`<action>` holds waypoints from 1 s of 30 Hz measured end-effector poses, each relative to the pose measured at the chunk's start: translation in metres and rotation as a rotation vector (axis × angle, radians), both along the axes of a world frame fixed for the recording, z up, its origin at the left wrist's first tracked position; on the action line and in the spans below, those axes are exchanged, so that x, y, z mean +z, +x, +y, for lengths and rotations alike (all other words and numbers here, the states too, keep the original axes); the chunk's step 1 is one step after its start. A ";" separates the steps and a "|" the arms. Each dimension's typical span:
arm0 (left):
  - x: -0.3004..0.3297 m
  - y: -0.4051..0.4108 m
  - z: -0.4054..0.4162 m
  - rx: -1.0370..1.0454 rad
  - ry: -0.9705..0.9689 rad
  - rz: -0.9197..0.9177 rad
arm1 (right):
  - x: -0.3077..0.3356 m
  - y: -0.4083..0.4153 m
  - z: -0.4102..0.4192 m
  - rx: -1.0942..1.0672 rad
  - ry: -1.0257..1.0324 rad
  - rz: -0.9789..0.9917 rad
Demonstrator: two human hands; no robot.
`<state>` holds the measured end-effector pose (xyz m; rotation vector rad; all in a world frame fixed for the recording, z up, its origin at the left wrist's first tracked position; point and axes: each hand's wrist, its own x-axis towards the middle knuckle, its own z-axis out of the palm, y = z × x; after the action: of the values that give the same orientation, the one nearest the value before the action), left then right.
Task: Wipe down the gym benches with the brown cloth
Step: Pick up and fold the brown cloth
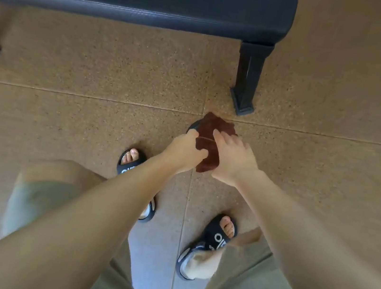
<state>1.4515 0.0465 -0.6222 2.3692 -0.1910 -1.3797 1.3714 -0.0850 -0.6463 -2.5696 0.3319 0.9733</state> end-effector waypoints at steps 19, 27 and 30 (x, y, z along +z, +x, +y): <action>-0.125 0.016 -0.027 0.232 -0.063 0.023 | -0.157 -0.034 -0.007 0.070 0.021 -0.605; -0.049 0.043 -0.061 0.543 -0.413 0.258 | -0.091 -0.001 -0.010 -0.543 0.546 -0.769; -0.015 0.063 -0.072 0.550 -0.485 0.196 | -0.048 0.023 -0.015 -0.764 0.741 -0.775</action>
<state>1.5143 -0.0257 -0.6371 1.7028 0.1582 -1.1252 1.3948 -0.1000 -0.6943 -1.6977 0.5302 -0.1846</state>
